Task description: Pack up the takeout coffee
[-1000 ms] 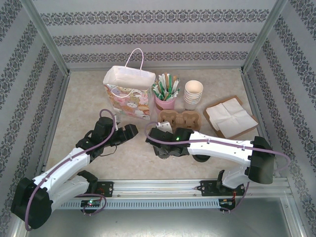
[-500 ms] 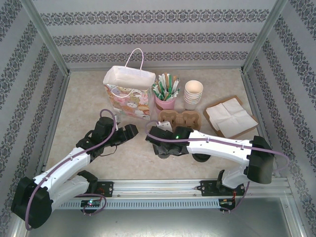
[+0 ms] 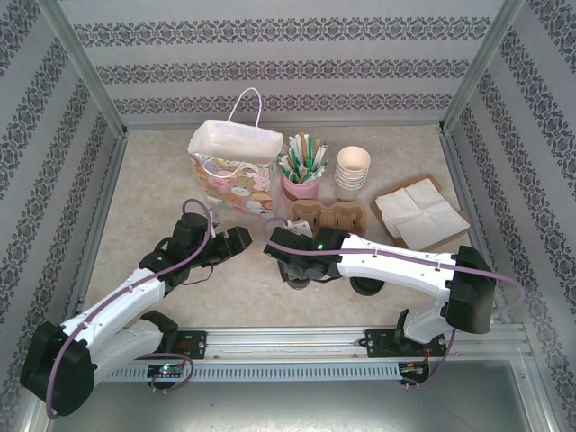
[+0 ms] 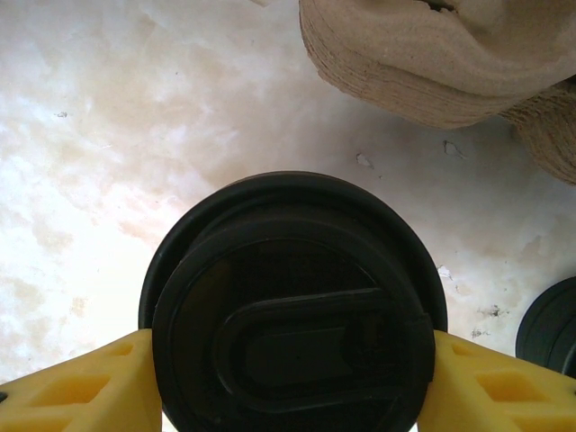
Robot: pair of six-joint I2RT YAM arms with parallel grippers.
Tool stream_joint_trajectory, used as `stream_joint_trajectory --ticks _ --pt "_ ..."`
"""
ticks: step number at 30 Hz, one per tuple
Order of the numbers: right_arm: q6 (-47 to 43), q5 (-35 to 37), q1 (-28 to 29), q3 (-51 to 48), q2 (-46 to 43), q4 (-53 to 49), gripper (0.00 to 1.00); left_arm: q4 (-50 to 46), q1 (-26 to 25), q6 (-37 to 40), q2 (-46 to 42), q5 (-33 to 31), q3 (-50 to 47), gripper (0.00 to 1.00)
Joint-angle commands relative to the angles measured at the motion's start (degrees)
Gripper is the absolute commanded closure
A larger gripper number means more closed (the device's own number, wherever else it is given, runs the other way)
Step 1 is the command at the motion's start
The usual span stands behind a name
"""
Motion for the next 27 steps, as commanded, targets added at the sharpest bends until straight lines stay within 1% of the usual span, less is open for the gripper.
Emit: stream_joint_trajectory --ticks 1,6,12,17,22,27 --pt "-1.6 -11.2 -0.8 -6.0 7.5 -5.7 0.39 0.9 -1.3 1.2 0.4 1.0 0.2 0.23" --pt "-2.4 -13.7 -1.4 -6.4 7.5 -4.2 0.39 0.9 -1.9 1.6 1.3 1.2 0.5 0.24" --pt "-3.5 -13.9 -2.1 -6.8 7.7 -4.3 0.39 1.0 -2.5 2.2 2.1 1.7 0.9 0.26" --pt "-5.7 -10.8 -2.1 -4.9 6.6 -5.4 0.39 0.4 -2.7 2.4 2.0 1.5 1.2 0.26" --pt "-12.0 -7.3 -2.3 -2.8 3.9 -3.9 0.38 0.1 -2.8 2.7 1.3 1.2 1.3 0.26" --pt "-23.5 -5.5 -2.4 -2.0 0.4 -0.1 0.38 -1.0 -2.8 3.7 0.8 1.7 2.2 0.25"
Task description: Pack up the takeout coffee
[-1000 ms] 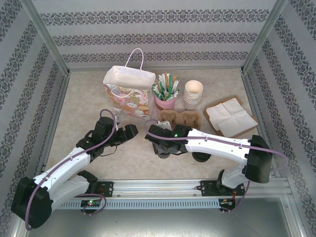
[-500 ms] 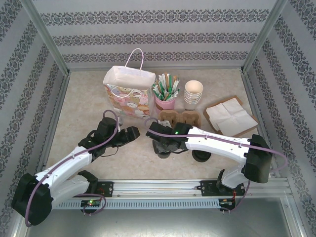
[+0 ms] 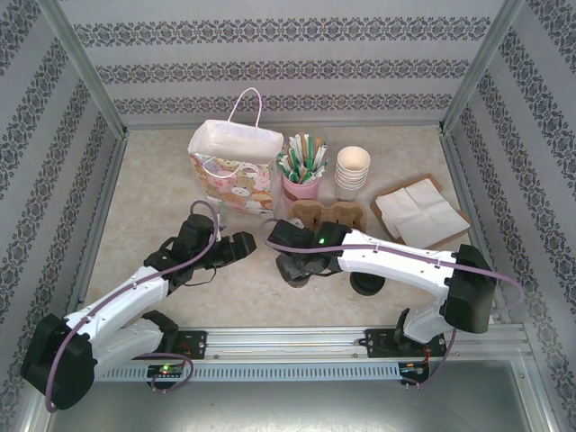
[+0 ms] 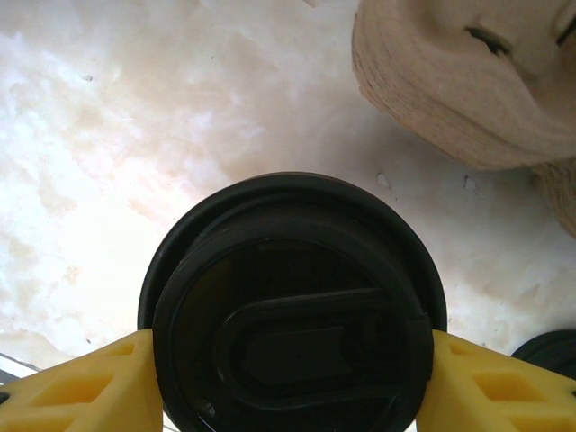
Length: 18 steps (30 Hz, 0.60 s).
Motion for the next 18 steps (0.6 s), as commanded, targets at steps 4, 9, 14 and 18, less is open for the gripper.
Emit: stream_joint_trajectory --ticks 4,9,14,18 --pt "-18.3 -4.8 -0.7 -4.8 -2.5 2.3 0.35 -1.0 -0.9 1.9 -1.8 0.2 2.1 0.25" --pt "-25.8 -13.3 -3.0 -6.5 -4.6 3.7 0.32 -0.9 -1.0 2.4 -2.1 0.6 2.3 0.24" --pt "-31.7 -17.4 -4.7 -8.0 -6.3 4.9 0.29 -1.3 -1.1 3.1 -2.0 0.8 2.6 0.24" --pt "-37.3 -18.1 -5.0 -8.3 -8.8 4.8 0.24 -1.3 -1.1 3.1 -2.2 0.7 2.3 0.24"
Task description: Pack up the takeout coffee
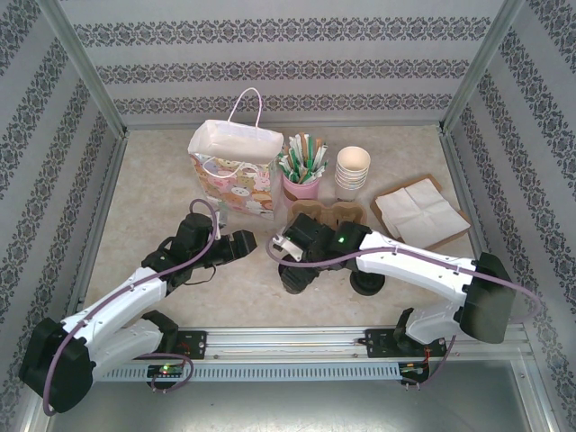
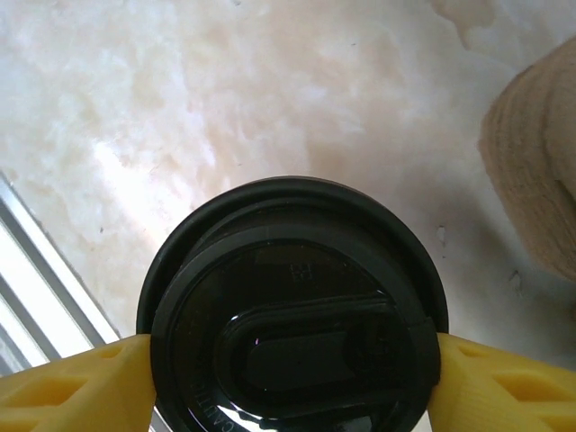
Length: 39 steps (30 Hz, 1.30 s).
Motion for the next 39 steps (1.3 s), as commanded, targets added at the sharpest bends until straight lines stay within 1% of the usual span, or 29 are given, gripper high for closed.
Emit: stream_joint_trajectory --ticks 1,5,9,12,15,21,23,25,28,33,35,37,39 --pt "-7.8 -4.4 -0.2 -1.5 -2.7 -1.6 0.24 -1.2 -0.9 1.6 -1.2 0.7 1.4 0.24" --pt "-12.5 -4.4 -0.5 -2.9 -6.0 -1.6 0.22 -1.1 -0.8 1.6 -1.9 0.3 0.8 0.24" --pt "-13.8 -3.1 -0.5 -3.5 -7.2 -2.8 0.21 -0.9 -0.9 1.5 -2.2 0.2 0.3 0.24" --pt "-14.1 -1.9 -0.5 -3.7 -6.7 -3.8 0.21 -0.8 -0.8 1.5 -2.2 0.1 0.2 0.24" --pt "-13.7 -2.4 -0.5 -3.1 -6.4 -3.6 0.21 -1.0 -0.8 1.6 -2.2 0.2 0.6 0.24" --pt "-12.1 -2.4 -0.5 0.3 -8.4 -2.8 0.18 -2.4 -0.8 1.7 -3.1 -0.7 1.2 0.24" --pt "-10.6 -1.1 -0.4 1.3 -9.3 -2.7 0.17 -2.9 -0.9 1.7 -3.6 -1.3 1.4 0.24" --pt "-7.5 2.8 -0.4 2.0 -10.4 -2.4 0.16 -3.3 -0.8 1.8 -4.1 -2.1 1.4 0.24" --pt "0.9 8.3 -0.5 3.6 -11.1 -2.1 0.13 -3.8 -0.9 1.6 -4.4 -3.2 1.7 0.24" --pt "14.8 7.5 -0.6 6.7 -9.8 -4.4 0.10 -4.3 -0.9 1.2 -4.4 -4.7 2.1 0.24" --pt "18.2 9.2 -0.5 6.7 -9.5 -4.3 0.10 -4.5 -0.8 1.1 -4.4 -5.6 2.4 0.24" --pt "21.1 12.8 -0.7 7.6 -9.5 -4.7 0.10 -5.3 -0.9 1.1 -4.6 -6.7 3.1 0.24" --pt "21.9 16.6 -1.4 9.2 -9.4 -5.7 0.10 -6.8 -0.8 1.1 -4.9 -7.6 4.2 0.24"
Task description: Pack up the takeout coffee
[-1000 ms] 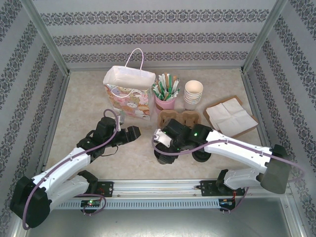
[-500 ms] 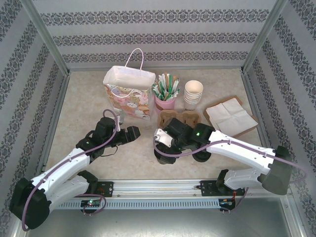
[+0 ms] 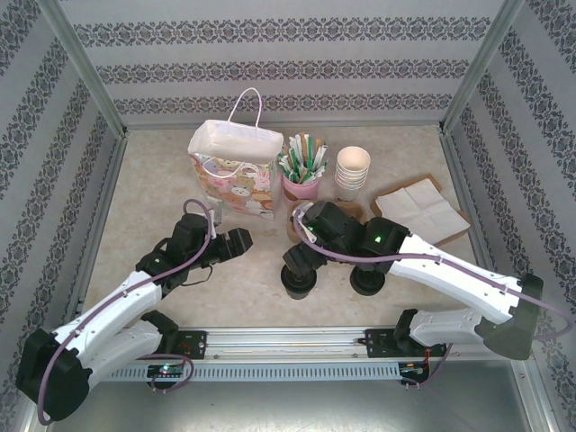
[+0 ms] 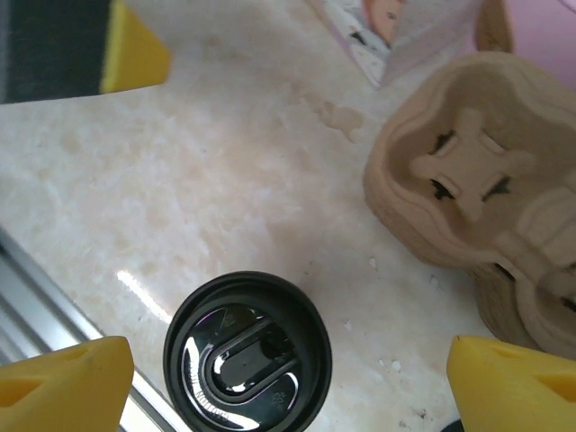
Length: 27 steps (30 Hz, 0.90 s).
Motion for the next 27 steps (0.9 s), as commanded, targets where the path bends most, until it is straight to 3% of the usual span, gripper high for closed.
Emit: stream_joint_trajectory --ticks 1,4,8,14,17,24,27 --pt "6.1 8.9 -1.4 3.7 0.4 -2.6 0.11 -3.8 -0.8 0.4 -1.4 -2.7 3.6 0.24" --pt "3.2 15.2 -3.2 5.4 0.4 -3.2 0.15 -7.3 -0.8 2.0 -1.9 -3.5 6.2 0.23" --pt "-5.8 17.5 -5.1 6.5 0.3 -1.9 0.23 -12.9 -0.7 5.4 -2.5 -6.3 10.0 0.23" --pt "-41.9 17.6 -5.4 -1.0 -2.6 9.7 0.25 -17.8 -0.7 9.6 -2.5 -10.5 15.5 0.22" --pt "-58.8 9.1 -7.2 -4.3 -5.1 11.6 0.26 -18.2 -0.7 10.8 -2.3 -11.0 17.3 0.21" --pt "-64.6 -19.3 -23.9 -1.7 -6.6 6.6 0.31 -19.7 -0.6 12.5 -0.7 -15.4 21.7 0.22" --pt "-74.6 -23.4 -27.9 -3.4 -6.6 5.0 0.39 -19.3 -0.5 13.9 0.3 -15.8 22.8 0.22"
